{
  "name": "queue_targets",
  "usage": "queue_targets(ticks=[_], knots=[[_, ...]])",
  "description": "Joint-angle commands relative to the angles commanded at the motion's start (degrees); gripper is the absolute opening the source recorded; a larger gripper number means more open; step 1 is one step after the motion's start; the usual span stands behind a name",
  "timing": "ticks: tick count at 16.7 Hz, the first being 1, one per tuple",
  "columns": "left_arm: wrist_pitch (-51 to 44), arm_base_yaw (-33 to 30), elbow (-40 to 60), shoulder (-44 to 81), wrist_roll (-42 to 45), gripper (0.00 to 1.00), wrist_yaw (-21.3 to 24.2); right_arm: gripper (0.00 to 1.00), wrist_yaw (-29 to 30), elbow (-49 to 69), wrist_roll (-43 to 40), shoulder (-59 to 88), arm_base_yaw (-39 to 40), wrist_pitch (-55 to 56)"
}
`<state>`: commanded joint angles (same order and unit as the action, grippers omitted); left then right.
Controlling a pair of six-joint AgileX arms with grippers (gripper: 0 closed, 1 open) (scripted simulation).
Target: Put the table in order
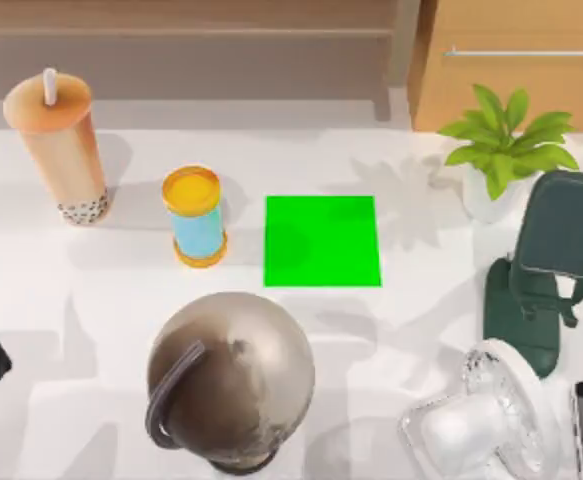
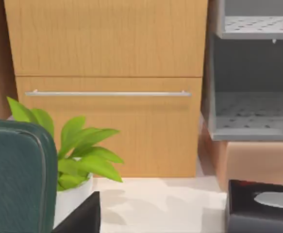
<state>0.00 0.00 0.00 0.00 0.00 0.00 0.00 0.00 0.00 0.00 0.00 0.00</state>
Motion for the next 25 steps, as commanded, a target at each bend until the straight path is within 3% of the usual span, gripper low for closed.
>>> queue_targets(ticks=[7, 19, 25], knots=[[0.00, 0.00, 0.00, 0.00, 0.00, 1.00, 0.00, 1.00, 0.05, 7.73, 1.85, 9.27, -2.77, -8.22], [0.00, 0.00, 0.00, 0.00, 0.00, 1.00, 0.00, 1.00, -0.09, 45.30, 10.91, 67.66, -15.87, -49.31], [0.00, 0.00, 0.00, 0.00, 0.00, 1.00, 0.00, 1.00, -0.07, 56.38, 13.36, 84.07, -19.66, -61.41]])
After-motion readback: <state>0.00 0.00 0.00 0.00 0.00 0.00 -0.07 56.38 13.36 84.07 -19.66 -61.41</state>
